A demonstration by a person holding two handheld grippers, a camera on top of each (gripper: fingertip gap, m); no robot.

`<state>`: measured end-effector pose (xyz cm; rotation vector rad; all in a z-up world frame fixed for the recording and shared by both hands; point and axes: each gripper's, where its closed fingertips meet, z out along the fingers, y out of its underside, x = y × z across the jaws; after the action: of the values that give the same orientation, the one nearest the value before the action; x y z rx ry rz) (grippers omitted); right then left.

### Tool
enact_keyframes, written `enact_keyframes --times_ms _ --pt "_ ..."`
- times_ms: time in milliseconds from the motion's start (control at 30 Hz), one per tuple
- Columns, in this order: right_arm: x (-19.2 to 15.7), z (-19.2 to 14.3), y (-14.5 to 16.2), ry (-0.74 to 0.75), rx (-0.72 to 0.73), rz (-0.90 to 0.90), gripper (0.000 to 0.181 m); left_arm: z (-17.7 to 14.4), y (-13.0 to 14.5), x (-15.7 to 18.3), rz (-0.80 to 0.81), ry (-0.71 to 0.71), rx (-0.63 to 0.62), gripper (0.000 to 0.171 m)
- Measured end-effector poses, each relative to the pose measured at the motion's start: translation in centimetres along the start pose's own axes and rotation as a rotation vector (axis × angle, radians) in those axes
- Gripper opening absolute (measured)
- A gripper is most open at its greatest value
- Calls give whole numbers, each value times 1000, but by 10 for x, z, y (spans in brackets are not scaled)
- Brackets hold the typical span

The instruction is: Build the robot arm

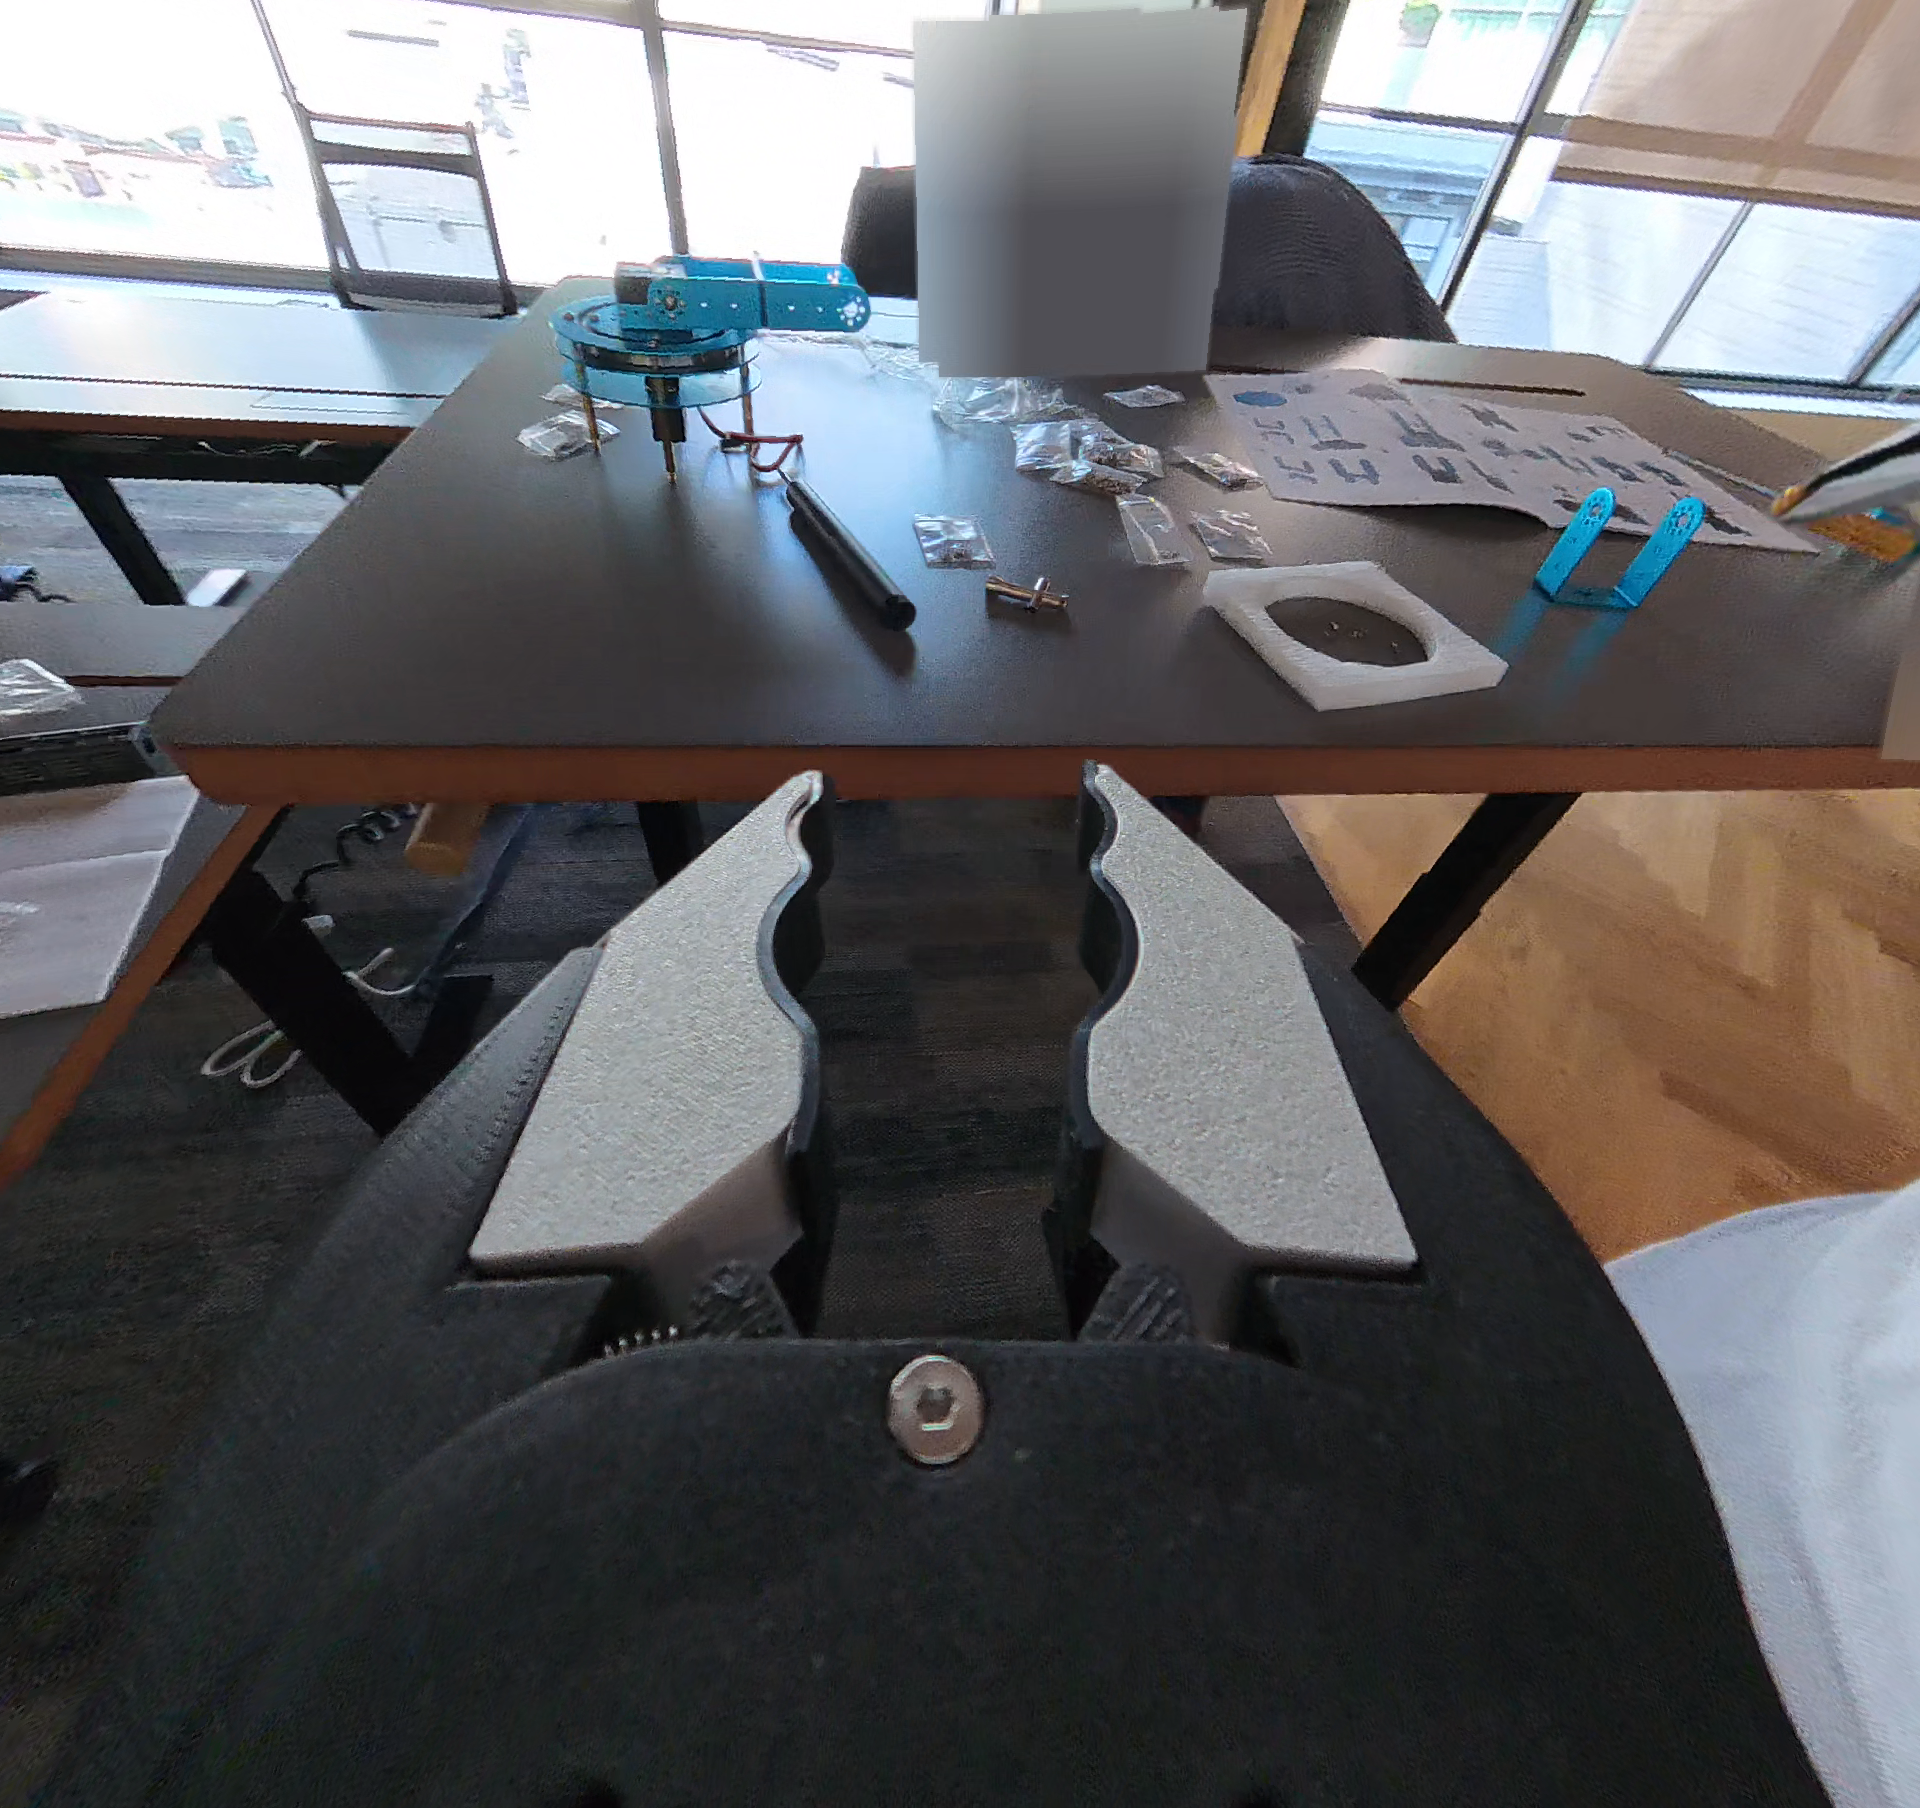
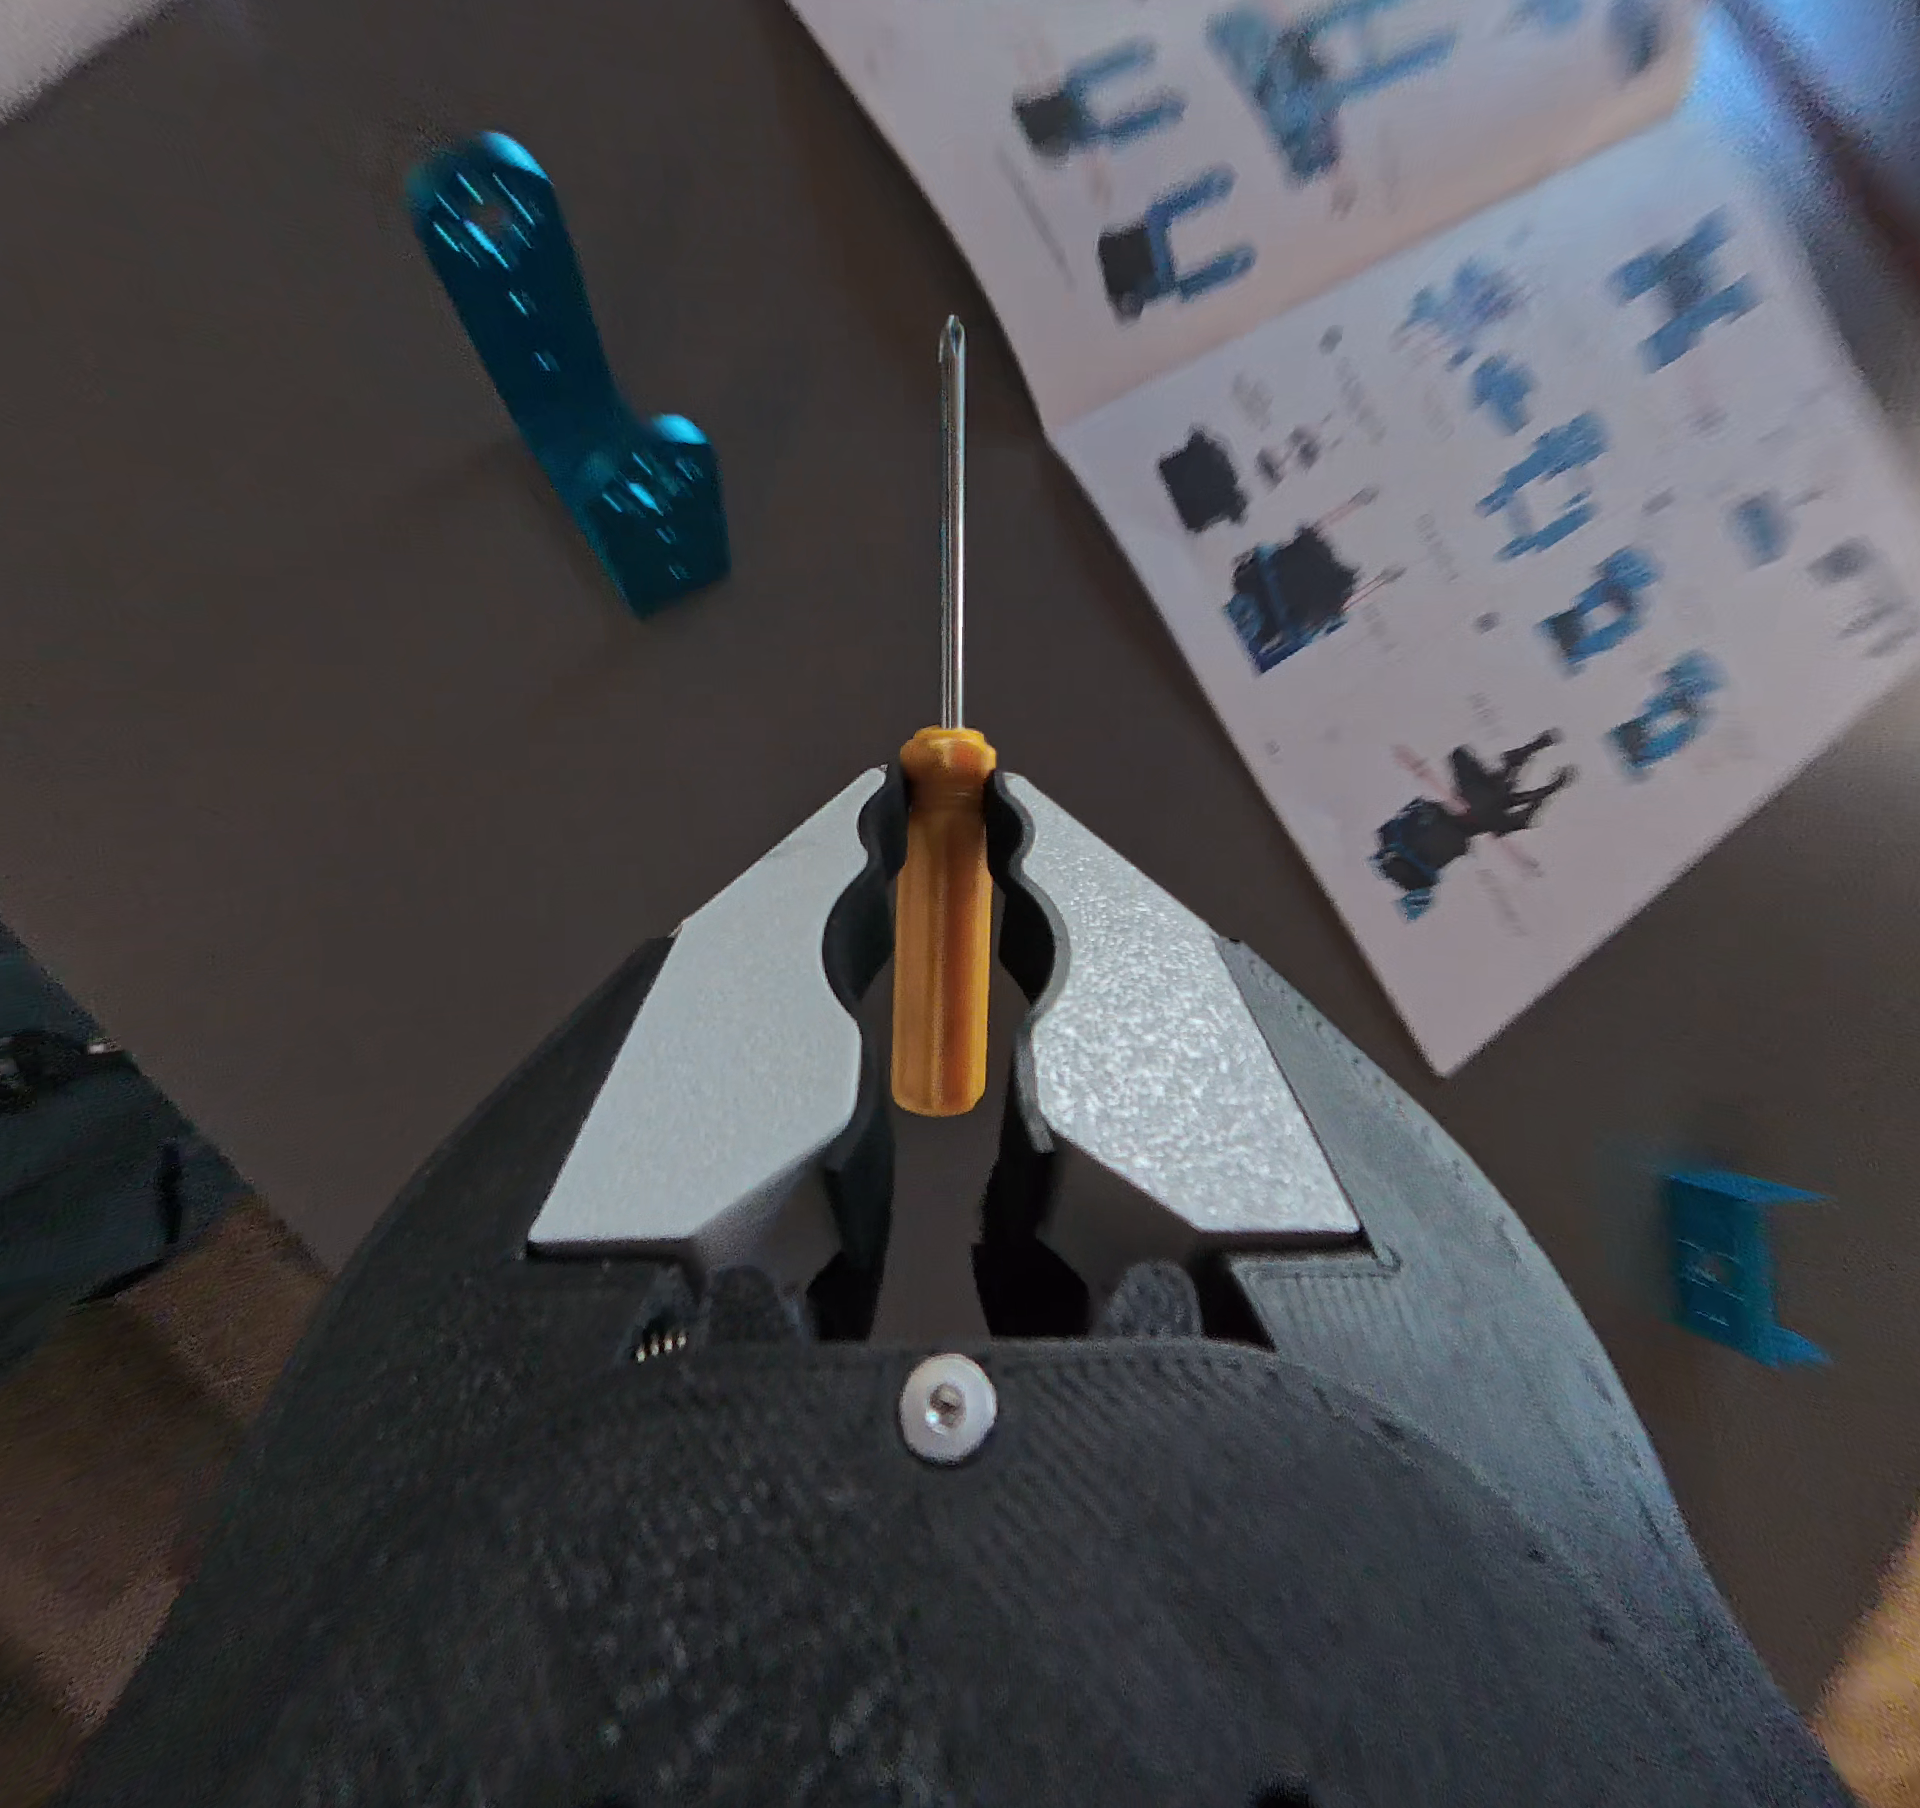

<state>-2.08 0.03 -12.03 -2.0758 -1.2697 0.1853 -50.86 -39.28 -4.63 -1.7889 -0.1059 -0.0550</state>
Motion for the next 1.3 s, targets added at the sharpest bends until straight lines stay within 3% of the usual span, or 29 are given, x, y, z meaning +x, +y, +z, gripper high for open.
enact_keyframes --times_ms 167,233,300,400,533,800,1300 --pt "-47 -60 -110 168 38 -197 13 46 -16 -31 -34 175 27 44" --pt "-78 -53 -146 171 -7 -315 13 66 -17 -47 -4 221 10 44" --pt "-105 -22 -160 138 -134 -478 13 85 -20 -60 13 267 -13 45" --pt "-115 26 -158 115 -340 -650 13 105 -31 -72 10 343 -6 45" --pt "-114 58 -152 74 -481 -742 13 118 -33 -83 24 379 -18 45" --pt "-117 77 -146 22 -567 -834 13 121 -18 -103 -25 366 -40 44" --pt "-116 89 -140 6 -554 -838 13 115 -11 -103 -32 343 -43 44"
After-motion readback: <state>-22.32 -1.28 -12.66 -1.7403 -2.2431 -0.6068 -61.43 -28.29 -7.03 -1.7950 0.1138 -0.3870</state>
